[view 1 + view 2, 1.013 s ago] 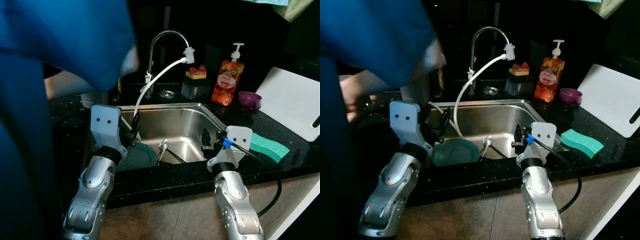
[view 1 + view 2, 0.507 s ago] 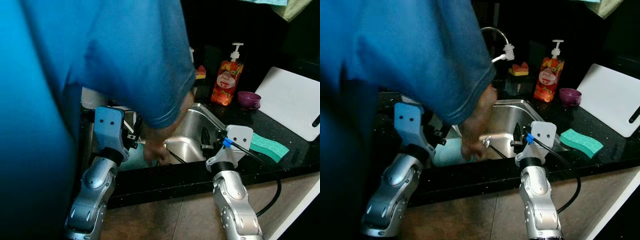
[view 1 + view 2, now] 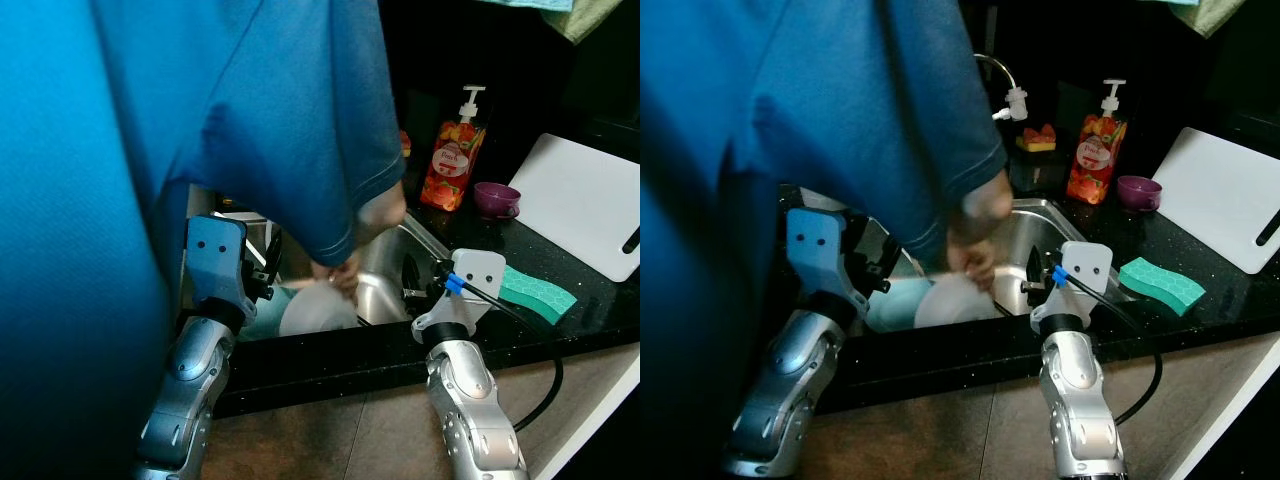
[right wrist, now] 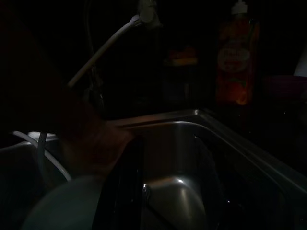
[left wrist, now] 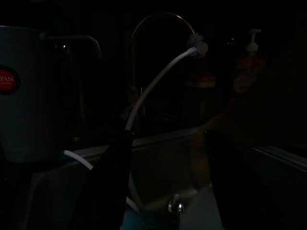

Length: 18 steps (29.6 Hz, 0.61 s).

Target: Kitchen organization

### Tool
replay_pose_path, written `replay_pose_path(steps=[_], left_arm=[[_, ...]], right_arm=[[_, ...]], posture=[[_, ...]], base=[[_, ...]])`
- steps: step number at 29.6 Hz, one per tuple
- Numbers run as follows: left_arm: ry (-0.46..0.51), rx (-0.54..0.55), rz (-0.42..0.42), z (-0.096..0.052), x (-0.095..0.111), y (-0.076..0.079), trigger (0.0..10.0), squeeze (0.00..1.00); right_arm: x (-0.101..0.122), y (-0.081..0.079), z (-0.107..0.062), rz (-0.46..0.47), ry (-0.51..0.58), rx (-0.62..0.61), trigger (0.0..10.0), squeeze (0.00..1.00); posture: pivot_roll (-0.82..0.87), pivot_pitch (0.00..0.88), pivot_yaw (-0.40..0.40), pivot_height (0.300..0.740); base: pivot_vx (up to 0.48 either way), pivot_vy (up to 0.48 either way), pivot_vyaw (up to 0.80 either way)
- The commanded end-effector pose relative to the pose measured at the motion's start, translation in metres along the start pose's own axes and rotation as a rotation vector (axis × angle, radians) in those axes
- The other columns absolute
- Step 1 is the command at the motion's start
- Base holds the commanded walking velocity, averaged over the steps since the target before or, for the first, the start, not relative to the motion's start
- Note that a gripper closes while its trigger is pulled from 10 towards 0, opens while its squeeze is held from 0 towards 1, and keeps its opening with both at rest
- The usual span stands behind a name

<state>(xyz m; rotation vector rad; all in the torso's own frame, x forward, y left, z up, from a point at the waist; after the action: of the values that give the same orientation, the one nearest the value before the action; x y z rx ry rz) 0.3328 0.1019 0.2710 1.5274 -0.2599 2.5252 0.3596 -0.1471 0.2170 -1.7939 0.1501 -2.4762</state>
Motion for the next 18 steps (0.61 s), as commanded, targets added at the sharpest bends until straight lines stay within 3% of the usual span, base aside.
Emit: replay_pose_path(steps=[1, 18], left_arm=[[-0.003, -0.004, -0.005, -0.0015, -0.0004, 0.0028, 10.0, 0.00], [0.008, -0.003, -0.009, 0.0006, 0.0017, 0.0048, 10.0, 0.00]], right_arm=[[0.0054, -0.0018, 0.0007, 0.006, 0.014, 0.006, 10.0, 0.00], [0.0069, -0.0028, 0.0011, 0.003, 0.009, 0.013, 10.0, 0.00]], posture=[[0.13, 0.029, -0.085, 0.740], [0.13, 0.032, -0.097, 0.740]], base=[[0.000, 0.000, 0.00], [0.000, 0.000, 0.00]])
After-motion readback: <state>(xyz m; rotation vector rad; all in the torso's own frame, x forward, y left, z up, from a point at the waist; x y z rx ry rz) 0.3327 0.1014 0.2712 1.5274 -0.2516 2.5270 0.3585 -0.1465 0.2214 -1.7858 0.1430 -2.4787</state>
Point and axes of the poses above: a point about 5 cm out from each wrist's last joint towards the gripper, its own z axis pointing out of the wrist towards the gripper, its own x axis along the axis of the wrist's last joint, y = z × x, the point moved 4 cm from there along z, pointing out of the wrist towards the gripper
